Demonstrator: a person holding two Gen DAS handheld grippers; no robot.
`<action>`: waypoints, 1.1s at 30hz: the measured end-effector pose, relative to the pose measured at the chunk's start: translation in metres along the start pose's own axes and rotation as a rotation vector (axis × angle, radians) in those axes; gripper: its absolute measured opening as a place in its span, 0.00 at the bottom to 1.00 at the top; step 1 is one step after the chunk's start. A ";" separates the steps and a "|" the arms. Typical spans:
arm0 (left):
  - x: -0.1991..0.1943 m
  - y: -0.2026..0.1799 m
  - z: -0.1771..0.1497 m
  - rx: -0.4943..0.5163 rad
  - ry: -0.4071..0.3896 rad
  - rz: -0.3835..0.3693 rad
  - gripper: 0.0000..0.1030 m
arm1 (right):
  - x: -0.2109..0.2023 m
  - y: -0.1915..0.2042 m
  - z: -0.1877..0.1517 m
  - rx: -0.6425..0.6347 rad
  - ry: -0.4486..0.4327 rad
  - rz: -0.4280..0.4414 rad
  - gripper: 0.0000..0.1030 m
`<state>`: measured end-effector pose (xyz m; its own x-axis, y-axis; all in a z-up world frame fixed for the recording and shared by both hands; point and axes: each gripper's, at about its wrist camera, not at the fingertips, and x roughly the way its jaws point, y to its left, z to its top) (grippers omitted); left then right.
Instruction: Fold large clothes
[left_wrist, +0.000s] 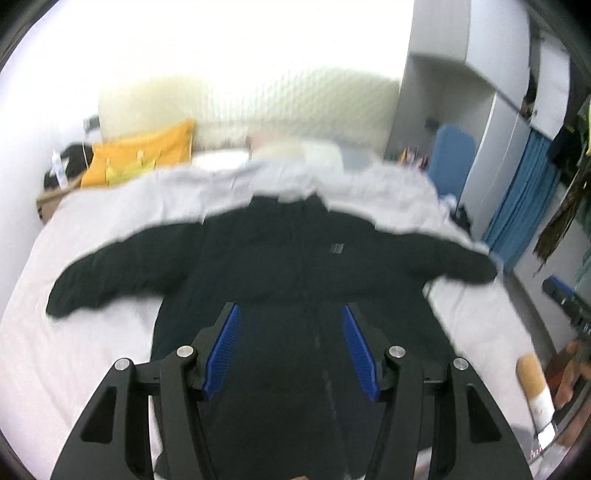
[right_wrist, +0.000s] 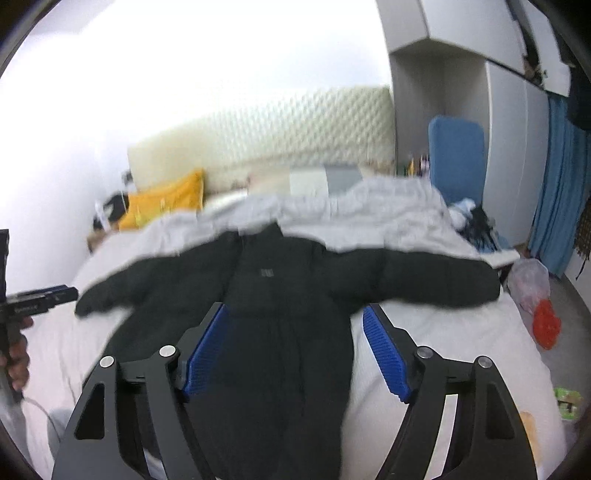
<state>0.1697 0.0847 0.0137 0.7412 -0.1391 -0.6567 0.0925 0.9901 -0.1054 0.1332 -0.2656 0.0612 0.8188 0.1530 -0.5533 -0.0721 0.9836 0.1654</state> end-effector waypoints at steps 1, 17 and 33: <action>-0.002 -0.007 0.001 0.002 -0.034 -0.007 0.56 | -0.002 -0.001 0.000 0.008 -0.024 -0.003 0.72; 0.077 -0.010 -0.052 -0.001 -0.110 0.012 0.67 | 0.043 0.018 -0.060 -0.004 -0.151 -0.049 0.76; 0.102 0.035 -0.077 -0.063 -0.127 0.104 0.78 | 0.077 -0.036 -0.047 0.094 -0.150 -0.141 0.99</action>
<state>0.1974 0.1039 -0.1141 0.8231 -0.0289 -0.5672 -0.0279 0.9954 -0.0913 0.1723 -0.2849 -0.0256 0.8930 -0.0083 -0.4499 0.0970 0.9799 0.1745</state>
